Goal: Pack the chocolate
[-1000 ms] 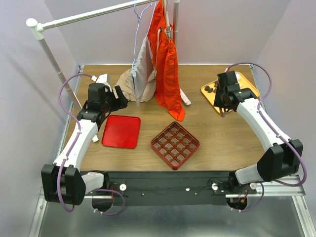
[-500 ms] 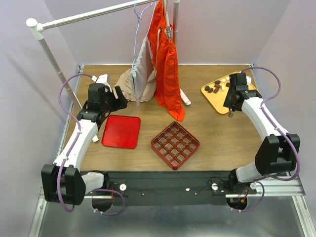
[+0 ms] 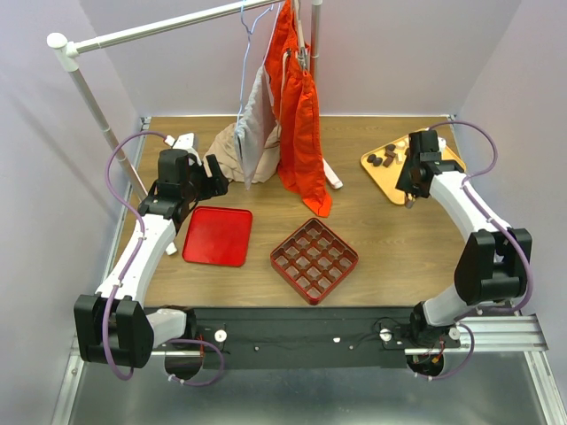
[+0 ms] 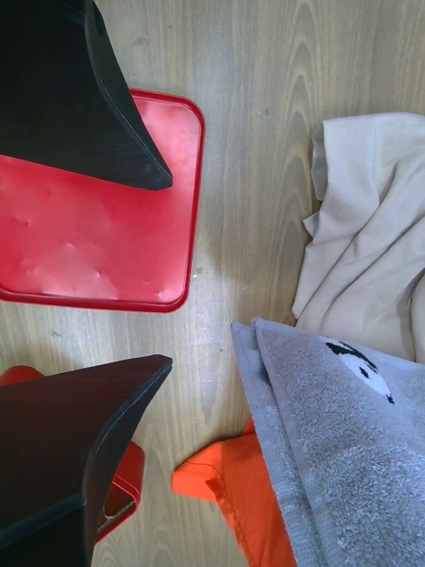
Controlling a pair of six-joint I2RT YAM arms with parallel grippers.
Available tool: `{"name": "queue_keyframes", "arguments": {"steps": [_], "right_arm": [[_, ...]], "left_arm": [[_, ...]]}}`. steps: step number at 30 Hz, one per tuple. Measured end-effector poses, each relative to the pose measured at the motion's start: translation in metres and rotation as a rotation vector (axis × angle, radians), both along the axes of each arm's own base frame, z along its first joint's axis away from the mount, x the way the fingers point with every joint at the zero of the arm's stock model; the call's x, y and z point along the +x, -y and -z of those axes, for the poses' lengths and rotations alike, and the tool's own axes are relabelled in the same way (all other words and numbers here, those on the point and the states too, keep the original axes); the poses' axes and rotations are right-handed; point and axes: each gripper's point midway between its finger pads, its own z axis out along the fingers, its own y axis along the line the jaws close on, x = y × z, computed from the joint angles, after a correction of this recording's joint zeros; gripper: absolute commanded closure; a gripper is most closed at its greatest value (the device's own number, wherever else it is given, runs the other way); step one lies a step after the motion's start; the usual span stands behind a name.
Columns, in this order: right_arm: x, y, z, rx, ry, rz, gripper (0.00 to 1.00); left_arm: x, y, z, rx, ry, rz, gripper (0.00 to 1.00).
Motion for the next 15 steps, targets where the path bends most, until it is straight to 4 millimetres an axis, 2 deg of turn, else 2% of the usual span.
{"name": "queue_keyframes", "arguments": {"steps": [15], "right_arm": [[-0.002, 0.003, 0.011, -0.003, -0.022, 0.006, 0.47]], "left_arm": [[0.002, 0.000, 0.007, 0.005, -0.019, 0.002, 0.15]]}}
